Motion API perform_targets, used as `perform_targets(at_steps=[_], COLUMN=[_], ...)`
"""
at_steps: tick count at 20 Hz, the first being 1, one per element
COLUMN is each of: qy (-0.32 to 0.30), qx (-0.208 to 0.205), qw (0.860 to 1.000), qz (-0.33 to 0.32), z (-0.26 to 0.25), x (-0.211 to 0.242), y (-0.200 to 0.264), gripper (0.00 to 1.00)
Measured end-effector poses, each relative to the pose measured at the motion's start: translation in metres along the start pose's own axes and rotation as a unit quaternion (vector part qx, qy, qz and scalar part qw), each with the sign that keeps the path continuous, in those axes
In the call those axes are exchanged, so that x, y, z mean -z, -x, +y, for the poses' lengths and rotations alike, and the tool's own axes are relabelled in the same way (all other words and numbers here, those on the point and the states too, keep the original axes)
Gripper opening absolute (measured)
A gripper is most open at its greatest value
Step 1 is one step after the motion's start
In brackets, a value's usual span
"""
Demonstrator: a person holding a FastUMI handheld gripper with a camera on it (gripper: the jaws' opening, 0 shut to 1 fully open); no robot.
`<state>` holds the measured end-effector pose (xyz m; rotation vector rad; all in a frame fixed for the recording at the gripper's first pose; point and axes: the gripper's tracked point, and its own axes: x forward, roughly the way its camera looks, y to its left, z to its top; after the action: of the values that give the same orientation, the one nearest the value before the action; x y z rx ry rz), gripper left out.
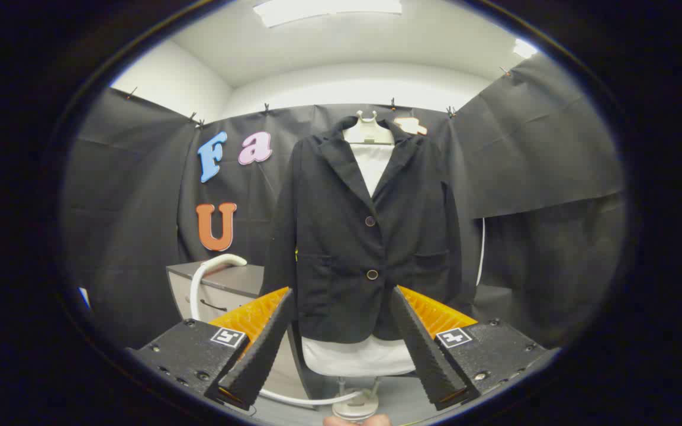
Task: Iron the clothes twice with a garment steamer, once on the left side and once on the right side.
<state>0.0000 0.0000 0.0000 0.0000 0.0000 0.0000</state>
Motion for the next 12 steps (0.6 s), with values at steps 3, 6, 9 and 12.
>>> perform_targets(at_steps=[3,6,9,12], qy=[-0.006,-0.010,-0.008,-0.006], qx=[-0.016,-0.034,-0.044,-0.048], qw=[1.000,0.999,0.999,0.999], qz=[0.007,0.011,0.010,0.008], z=[0.004,0.013,0.027,0.038], x=[-0.002,-0.004,-0.008,-0.011], y=[-0.002,0.000,-0.005,-0.007], gripper=[1.00,1.00,1.00,1.00])
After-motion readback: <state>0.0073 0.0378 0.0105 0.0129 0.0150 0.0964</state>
